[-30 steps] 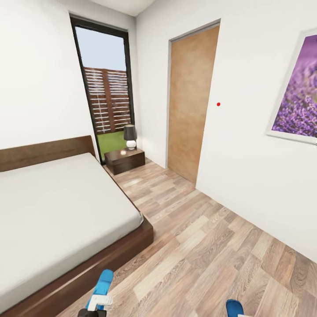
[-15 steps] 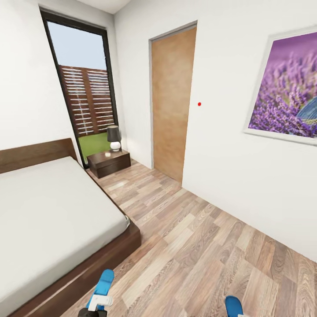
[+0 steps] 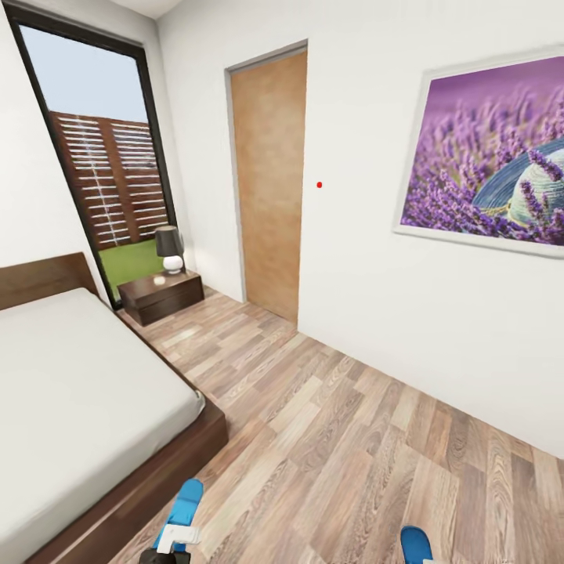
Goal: In the bedroom, move the book from the bed onto either nightstand, and place the two sandals side by side next to the bed.
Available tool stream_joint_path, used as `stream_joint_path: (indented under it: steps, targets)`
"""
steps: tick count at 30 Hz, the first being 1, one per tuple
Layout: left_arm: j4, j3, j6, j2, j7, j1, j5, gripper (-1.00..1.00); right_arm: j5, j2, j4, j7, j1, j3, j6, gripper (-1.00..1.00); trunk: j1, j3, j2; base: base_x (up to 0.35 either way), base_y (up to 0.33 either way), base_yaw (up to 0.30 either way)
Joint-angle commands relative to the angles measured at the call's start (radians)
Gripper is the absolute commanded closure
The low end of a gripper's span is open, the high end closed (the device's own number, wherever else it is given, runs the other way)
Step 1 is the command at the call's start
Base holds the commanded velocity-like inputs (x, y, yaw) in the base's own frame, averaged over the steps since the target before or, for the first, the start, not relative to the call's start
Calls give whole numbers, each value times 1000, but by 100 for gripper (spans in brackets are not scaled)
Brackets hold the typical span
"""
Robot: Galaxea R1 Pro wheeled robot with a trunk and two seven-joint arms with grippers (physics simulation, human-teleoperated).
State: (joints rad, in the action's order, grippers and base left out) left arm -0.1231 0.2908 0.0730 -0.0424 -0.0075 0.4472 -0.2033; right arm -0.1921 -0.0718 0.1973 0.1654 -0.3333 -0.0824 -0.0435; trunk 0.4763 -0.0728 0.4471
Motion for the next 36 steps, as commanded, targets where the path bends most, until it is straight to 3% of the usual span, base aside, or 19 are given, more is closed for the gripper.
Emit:
stream_joint_path:
  steps: [1,27,36]
  targets:
    - [0,8,2,-1,-2,1,-8,100,-12,0,-1,3,-1,-8,-4,100,1,-2,2,0,0,-263]
    - [0,8,2,-1,-2,1,-8,100,-12,1,-1,3,-1,-8,-4,100,1,8,2,0,0,-261]
    - [0,9,2,-1,-3,1,-8,100,-11,3,-1,3,-1,-9,-4,100,1,9,2,9,0,-72]
